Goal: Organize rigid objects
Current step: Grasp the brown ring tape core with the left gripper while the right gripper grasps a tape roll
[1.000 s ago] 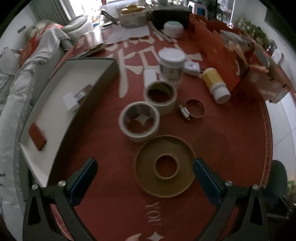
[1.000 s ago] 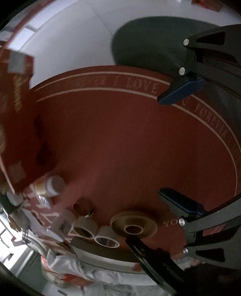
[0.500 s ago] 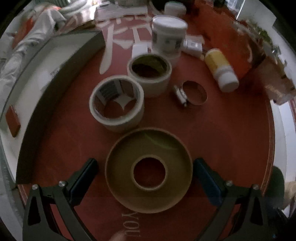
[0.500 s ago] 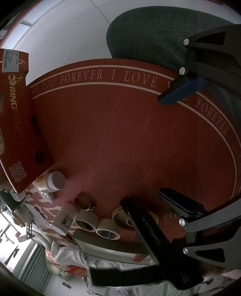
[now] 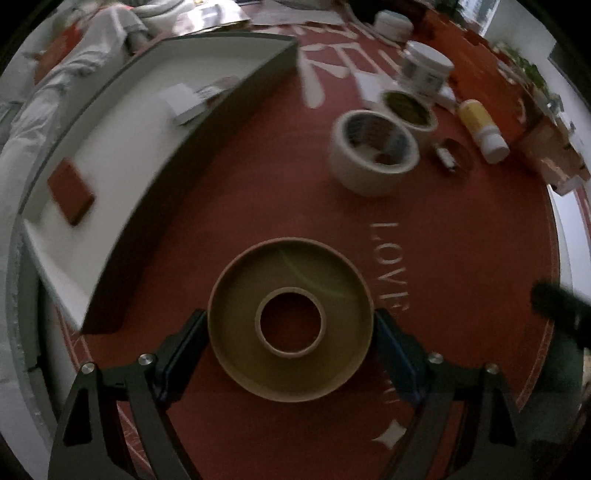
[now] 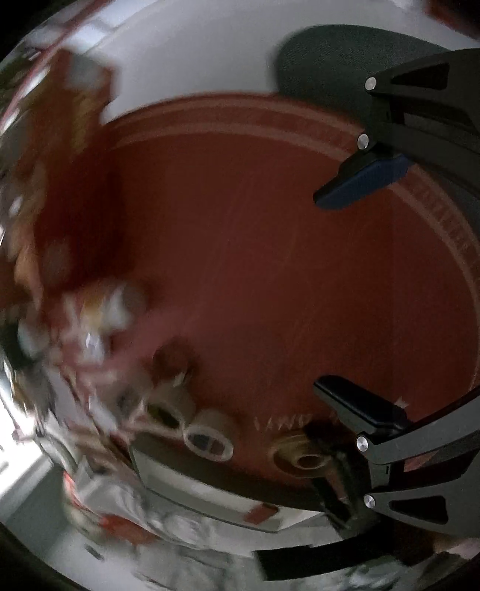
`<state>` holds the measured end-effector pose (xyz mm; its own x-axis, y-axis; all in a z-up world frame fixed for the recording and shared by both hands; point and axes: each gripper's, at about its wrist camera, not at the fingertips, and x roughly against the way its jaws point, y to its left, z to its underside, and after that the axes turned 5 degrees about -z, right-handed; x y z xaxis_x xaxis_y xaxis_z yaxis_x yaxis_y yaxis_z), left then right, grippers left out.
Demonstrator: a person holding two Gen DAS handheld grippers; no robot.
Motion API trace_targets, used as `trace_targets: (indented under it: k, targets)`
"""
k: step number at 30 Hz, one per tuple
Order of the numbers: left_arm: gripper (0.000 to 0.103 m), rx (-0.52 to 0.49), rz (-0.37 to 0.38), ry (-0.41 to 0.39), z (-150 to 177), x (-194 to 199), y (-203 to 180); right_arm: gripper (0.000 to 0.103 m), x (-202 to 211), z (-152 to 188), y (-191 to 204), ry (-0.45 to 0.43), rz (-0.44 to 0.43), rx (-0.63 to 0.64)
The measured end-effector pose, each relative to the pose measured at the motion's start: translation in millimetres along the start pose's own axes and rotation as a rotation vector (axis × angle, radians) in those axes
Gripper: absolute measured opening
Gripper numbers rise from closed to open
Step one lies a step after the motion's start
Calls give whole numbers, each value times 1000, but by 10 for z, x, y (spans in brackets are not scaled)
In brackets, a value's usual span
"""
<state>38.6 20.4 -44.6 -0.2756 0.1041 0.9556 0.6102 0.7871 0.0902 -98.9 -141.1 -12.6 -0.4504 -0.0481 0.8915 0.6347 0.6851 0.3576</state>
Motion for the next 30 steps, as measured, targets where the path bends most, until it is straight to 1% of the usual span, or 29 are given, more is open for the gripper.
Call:
trace_targets:
  k: [4, 6, 7, 10, 11, 12, 13, 14, 15, 16, 17, 20, 21, 22, 23, 24, 28, 30]
  targets:
    - [90, 9, -7, -27, 62, -34, 3, 92, -148, -337, 547, -14, -33, 147]
    - [91, 15, -4, -37, 81, -43, -6, 92, -297, -461, 803, 5, -46, 208]
    - [91, 15, -4, -44, 118, -30, 2, 92, -413, -532, 958, 19, -44, 241]
    - [92, 9, -7, -50, 166, -40, -8, 91, -710, -674, 1155, 58, 4, 284]
    - [93, 11, -6, -51, 170, -55, -9, 87, -779, -685, 1170, 74, 4, 283]
    - [94, 12, -6, -53, 204, -59, -12, 79, -869, -723, 1190, 95, 1, 275]
    - [95, 20, -1, -54, 206, -70, -8, 78, -949, -750, 1226, 115, 12, 270]
    - [95, 16, -5, -57, 217, -86, -16, 64, -953, -775, 1306, 82, 30, 296]
    - [97, 16, -6, -57, 221, -93, -15, 56, -981, -795, 1363, 85, 39, 319]
    - [97, 19, -5, -59, 219, -95, 7, 56, -1012, -812, 1441, 86, 79, 352]
    - [98, 18, -7, -62, 231, -111, 3, 55, -1024, -814, 1470, 90, 96, 362]
    - [98, 20, -7, -59, 254, -122, 10, 55, -1008, -824, 1432, 93, 104, 342]
    - [98, 22, -7, -58, 252, -127, 13, 55, -978, -815, 1375, 98, 95, 318]
    - [97, 23, -3, -56, 256, -135, 15, 55, -907, -790, 1276, 103, 65, 283]
    - [95, 25, -2, -54, 229, -127, 92, 55, -844, -769, 1214, 102, 48, 267]
    - [88, 24, -1, -56, 226, -114, 103, 55, -738, -730, 1128, 92, 29, 249]
    - [88, 5, -36, -46, 221, -55, 84, 55, -359, -548, 858, 36, -12, 212]
    - [88, 20, -45, -68, 232, 34, 122, 55, -258, -485, 716, 26, -34, 176]
